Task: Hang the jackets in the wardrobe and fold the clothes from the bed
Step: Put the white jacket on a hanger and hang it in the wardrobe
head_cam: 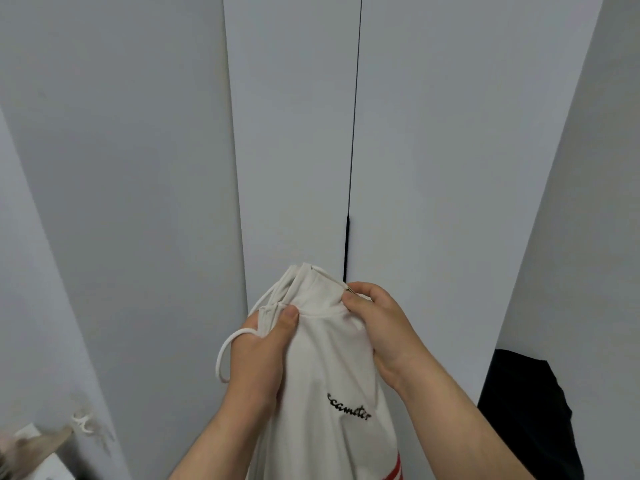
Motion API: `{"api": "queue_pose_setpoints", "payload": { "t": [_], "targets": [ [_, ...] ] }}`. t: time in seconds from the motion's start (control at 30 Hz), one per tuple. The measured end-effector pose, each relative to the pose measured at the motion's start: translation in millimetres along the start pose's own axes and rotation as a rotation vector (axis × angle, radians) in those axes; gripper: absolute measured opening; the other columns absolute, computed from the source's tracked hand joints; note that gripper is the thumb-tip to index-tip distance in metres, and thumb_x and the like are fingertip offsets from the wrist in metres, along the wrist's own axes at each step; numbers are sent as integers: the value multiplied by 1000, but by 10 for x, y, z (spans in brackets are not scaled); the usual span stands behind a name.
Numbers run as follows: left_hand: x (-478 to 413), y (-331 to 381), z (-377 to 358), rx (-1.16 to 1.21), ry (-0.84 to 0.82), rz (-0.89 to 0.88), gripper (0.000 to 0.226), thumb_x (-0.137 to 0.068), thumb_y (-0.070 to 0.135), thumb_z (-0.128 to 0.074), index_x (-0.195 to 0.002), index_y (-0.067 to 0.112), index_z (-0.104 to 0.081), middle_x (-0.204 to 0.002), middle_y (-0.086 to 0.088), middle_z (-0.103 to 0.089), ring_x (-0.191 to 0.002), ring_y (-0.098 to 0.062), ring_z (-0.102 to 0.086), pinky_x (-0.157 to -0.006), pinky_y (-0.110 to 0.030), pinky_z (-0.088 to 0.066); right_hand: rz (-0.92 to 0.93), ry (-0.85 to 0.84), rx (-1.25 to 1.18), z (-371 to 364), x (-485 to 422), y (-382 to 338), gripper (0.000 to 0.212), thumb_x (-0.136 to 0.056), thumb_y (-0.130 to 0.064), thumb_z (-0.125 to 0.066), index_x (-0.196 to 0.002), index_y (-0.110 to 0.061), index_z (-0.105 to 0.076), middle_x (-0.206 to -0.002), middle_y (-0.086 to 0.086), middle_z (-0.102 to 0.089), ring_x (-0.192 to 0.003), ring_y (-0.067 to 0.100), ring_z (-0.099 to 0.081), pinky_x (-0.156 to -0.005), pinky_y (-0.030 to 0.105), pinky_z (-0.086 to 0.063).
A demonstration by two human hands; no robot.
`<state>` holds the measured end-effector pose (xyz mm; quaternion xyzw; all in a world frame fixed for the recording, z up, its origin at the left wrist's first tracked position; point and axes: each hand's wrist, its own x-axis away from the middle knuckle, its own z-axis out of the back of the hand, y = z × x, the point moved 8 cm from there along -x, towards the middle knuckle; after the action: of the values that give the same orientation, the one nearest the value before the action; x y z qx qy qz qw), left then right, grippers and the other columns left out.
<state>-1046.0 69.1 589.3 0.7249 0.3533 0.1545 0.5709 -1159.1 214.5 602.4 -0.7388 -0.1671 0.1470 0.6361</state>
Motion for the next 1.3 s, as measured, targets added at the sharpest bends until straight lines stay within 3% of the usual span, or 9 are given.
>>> {"api": "queue_pose_setpoints", "payload": {
  "t": [0.13,0.23,0.4,0.53,0.67,0.8,0.97,1.1,1.3],
  "targets": [
    [-424,-95,14,27,26,9,16,-89,26,-70,-106,26,-68,-102,9,-76,-101,-12,-70,-92,-37,-53,-23,12,97,98,-299,32,29,-91,-22,-64,-119,-28,-60,-110,-2,-68,-87,13,-67,-74,29,-53],
    [-826,-185,37,49,22,16,16,-90,26,-70,-106,26,-68,-103,8,-76,-101,-13,-70,-93,-38,-52,-26,68,101,164,-630,55,24,-92,-15,-62,-115,-20,-63,-100,2,-66,-78,16,-60,-74,29,-53],
    [-1612,-398,65,56,-1,44,11,-88,28,-72,-98,29,-68,-94,11,-76,-96,-12,-70,-86,-35,-53,22,232,118,202,-1388,42,9,-93,-12,-63,-98,-17,-67,-103,2,-68,-88,15,-65,-84,32,-55],
    [-2262,-578,107,34,-21,66,11,-88,28,-73,-97,27,-68,-98,4,-75,-95,-17,-70,-86,-39,-54,108,322,235,131,-2014,-54,31,-91,-16,-69,-121,-12,-63,-103,-4,-67,-92,11,-66,-90,32,-56],
    [-2721,-787,122,5,-82,61,13,-85,29,-77,-94,26,-68,-93,3,-74,-91,-17,-69,-77,-34,-51,132,436,385,132,-2553,-91,36,-91,-19,-66,-126,-13,-59,-97,-8,-65,-85,9,-62,-89,28,-53],
    [-3001,-981,119,-18,-129,67,16,-80,28,-81,-85,24,-66,-77,9,-71,-80,-14,-65,-74,-33,-48,162,499,491,60,-2894,-29,12,-91,-18,-64,-102,-17,-62,-93,-9,-66,-80,7,-61,-71,20,-48],
    [-3226,-1265,111,-30,-160,118,14,-83,27,-79,-83,20,-66,-76,6,-71,-79,-17,-65,-77,-37,-51,181,629,502,133,-3065,78,7,-89,-20,-63,-93,-14,-65,-79,-7,-60,-66,9,-52,-66,24,-45],
    [-3235,-1398,57,-34,-181,157,16,-83,28,-78,-83,20,-64,-81,3,-69,-79,-14,-63,-74,-30,-49,172,625,462,215,-3070,136,12,-89,-13,-62,-93,-2,-66,-70,-2,-53,-64,13,-46,-63,26,-43],
    [-3060,-1460,48,-37,-210,203,9,-86,24,-75,-85,25,-65,-78,11,-71,-79,-7,-65,-72,-26,-48,154,549,392,199,-2913,149,7,-89,-10,-63,-90,-15,-68,-62,-12,-53,-67,13,-51,-74,30,-52]
  ]
}}
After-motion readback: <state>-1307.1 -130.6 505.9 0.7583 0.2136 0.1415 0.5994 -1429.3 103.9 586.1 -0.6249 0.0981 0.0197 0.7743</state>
